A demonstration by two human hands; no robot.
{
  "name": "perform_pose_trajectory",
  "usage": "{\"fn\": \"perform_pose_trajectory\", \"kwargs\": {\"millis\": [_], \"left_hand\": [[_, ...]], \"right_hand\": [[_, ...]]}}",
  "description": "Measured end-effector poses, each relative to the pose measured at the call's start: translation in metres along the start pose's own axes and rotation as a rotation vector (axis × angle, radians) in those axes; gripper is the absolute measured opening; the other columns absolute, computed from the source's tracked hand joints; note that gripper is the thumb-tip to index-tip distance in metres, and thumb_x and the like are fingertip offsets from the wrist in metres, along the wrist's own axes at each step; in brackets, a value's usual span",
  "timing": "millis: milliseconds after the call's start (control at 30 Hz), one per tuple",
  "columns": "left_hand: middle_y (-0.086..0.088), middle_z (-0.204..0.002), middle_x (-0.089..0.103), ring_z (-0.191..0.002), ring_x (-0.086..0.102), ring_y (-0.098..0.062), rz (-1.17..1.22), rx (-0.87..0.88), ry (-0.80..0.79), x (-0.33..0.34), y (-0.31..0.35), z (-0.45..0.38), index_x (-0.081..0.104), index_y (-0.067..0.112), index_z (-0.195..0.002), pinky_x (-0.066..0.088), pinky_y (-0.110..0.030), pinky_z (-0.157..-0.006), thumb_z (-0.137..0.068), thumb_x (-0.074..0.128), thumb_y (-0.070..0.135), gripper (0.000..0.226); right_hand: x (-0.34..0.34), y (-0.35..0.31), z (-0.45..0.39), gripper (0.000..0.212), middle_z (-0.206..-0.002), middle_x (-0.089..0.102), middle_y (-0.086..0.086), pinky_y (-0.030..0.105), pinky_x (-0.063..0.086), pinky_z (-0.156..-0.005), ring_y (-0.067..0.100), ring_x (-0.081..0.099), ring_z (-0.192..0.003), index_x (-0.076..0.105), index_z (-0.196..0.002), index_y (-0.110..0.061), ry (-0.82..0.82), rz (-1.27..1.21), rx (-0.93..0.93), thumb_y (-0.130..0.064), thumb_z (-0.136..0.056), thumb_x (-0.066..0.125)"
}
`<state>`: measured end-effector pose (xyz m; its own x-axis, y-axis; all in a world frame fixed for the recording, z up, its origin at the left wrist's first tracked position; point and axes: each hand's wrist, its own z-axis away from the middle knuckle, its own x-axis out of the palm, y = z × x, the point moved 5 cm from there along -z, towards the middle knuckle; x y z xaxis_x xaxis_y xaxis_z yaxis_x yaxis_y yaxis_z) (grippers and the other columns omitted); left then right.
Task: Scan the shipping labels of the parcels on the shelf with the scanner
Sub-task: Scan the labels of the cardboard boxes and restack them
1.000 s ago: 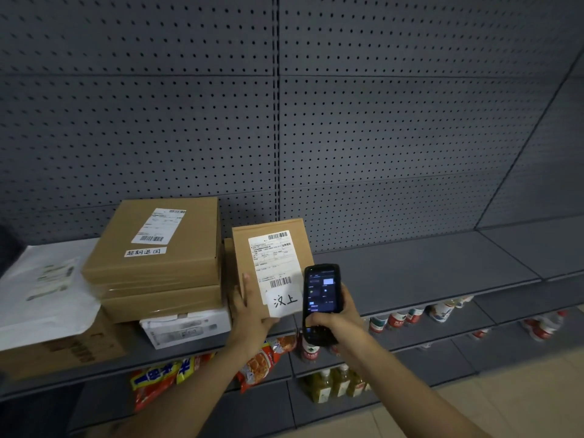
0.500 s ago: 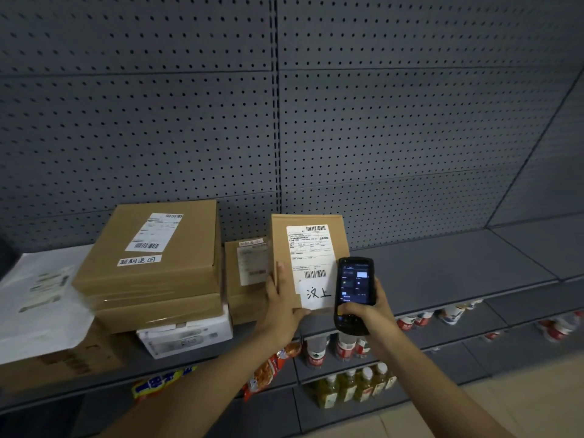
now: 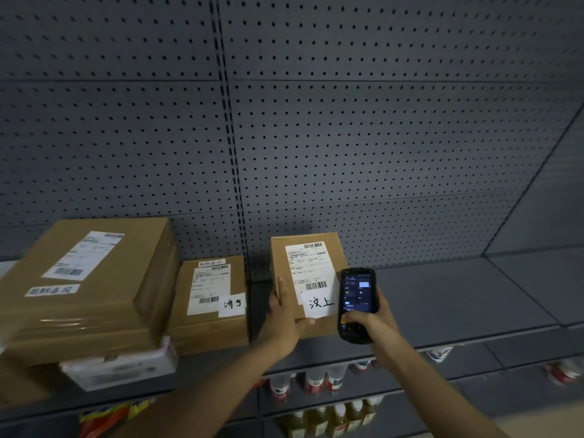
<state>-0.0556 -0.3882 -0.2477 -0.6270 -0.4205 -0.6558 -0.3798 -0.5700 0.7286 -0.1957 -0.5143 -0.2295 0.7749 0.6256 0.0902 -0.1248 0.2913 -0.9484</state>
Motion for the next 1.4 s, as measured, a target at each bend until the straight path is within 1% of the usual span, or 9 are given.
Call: {"fn": "perform_pose_trajectory", "kwargs": {"millis": [200,333,500,600,833,1000,1200,1267,1400], "left_hand": [[-0.002,-0.159,-0.007,-0.141,0.026,-0.026,0.027,-0.056,-0.038,0.026,0.011,-0.029,-0.031,0.023,-0.144,0.032,-0.042,-0.113,-0.087,0.065,0.033,0.111],[-0.002,-0.159,-0.006,-0.14,0.028,-0.026,0.036,-0.096,-0.056,0.039,0.008,-0.049,-0.032,0.024,-0.144,0.034,-0.042,-0.112,-0.087,0.065,0.032,0.112],[-0.004,-0.159,-0.004,-0.14,0.029,-0.027,0.032,-0.144,-0.076,0.051,-0.002,-0.073,-0.03,0.025,-0.145,0.035,-0.04,-0.11,-0.087,0.066,0.031,0.111],[-0.006,-0.159,-0.002,-0.141,0.028,-0.027,0.031,-0.159,-0.093,0.057,-0.01,-0.082,-0.029,0.024,-0.146,0.034,-0.039,-0.11,-0.087,0.066,0.03,0.111],[-0.011,-0.157,-0.001,-0.136,0.033,-0.024,0.04,-0.173,-0.097,0.064,-0.021,-0.096,-0.03,0.02,-0.144,0.034,-0.035,-0.109,-0.088,0.065,0.027,0.11],[-0.009,-0.154,0.009,-0.126,0.046,-0.025,-0.067,-0.176,-0.107,0.057,-0.029,-0.104,-0.03,0.026,-0.145,0.045,-0.036,-0.096,-0.088,0.062,0.041,0.11],[-0.006,-0.154,0.009,-0.13,0.04,-0.025,-0.072,-0.171,-0.114,0.056,-0.032,-0.105,-0.03,0.03,-0.144,0.042,-0.04,-0.1,-0.085,0.063,0.045,0.112],[-0.006,-0.154,0.009,-0.133,0.037,-0.026,-0.06,-0.17,-0.121,0.054,-0.034,-0.104,-0.03,0.031,-0.144,0.04,-0.042,-0.105,-0.083,0.065,0.046,0.114],[-0.003,-0.153,0.011,-0.137,0.031,-0.025,-0.063,-0.131,-0.111,0.042,-0.034,-0.1,-0.02,0.029,-0.148,0.036,-0.043,-0.11,-0.081,0.069,0.044,0.113]], "right_hand": [[-0.027,0.005,-0.037,0.078,-0.111,0.068,0.009,0.045,0.056,-0.081,0.028,0.065,-0.1,0.047,-0.13,-0.025,-0.032,0.031,0.049,0.011,-0.065,0.072],[-0.031,0.013,-0.058,0.088,-0.112,0.069,0.008,0.055,0.052,-0.091,0.029,0.065,-0.102,0.047,-0.13,-0.028,-0.019,0.02,0.108,-0.001,-0.05,0.074],[-0.032,0.024,-0.082,0.082,-0.113,0.068,0.011,0.056,0.051,-0.093,0.031,0.065,-0.102,0.047,-0.129,-0.024,-0.004,0.039,0.174,0.004,-0.057,0.075],[-0.031,0.033,-0.092,0.084,-0.112,0.068,0.01,0.056,0.052,-0.091,0.031,0.065,-0.101,0.049,-0.126,-0.026,-0.001,0.04,0.202,0.001,-0.051,0.075],[-0.026,0.038,-0.112,0.077,-0.112,0.068,0.01,0.053,0.053,-0.09,0.029,0.064,-0.103,0.048,-0.126,-0.023,-0.03,0.064,0.175,0.016,-0.063,0.069],[-0.017,0.036,-0.119,0.086,-0.114,0.067,0.008,0.057,0.051,-0.092,0.028,0.063,-0.105,0.046,-0.128,-0.027,-0.052,0.084,0.198,0.006,-0.052,0.072],[-0.011,0.036,-0.122,0.087,-0.113,0.068,0.006,0.055,0.051,-0.093,0.027,0.063,-0.105,0.045,-0.129,-0.026,-0.043,0.119,0.195,0.008,-0.054,0.073],[-0.008,0.034,-0.122,0.082,-0.113,0.068,0.006,0.052,0.051,-0.092,0.025,0.063,-0.105,0.046,-0.128,-0.025,-0.024,0.153,0.179,0.011,-0.06,0.072],[0.006,0.023,-0.116,0.076,-0.111,0.066,0.003,0.033,0.051,-0.077,0.017,0.061,-0.101,0.045,-0.127,-0.023,-0.007,0.196,0.096,0.015,-0.066,0.069]]}}
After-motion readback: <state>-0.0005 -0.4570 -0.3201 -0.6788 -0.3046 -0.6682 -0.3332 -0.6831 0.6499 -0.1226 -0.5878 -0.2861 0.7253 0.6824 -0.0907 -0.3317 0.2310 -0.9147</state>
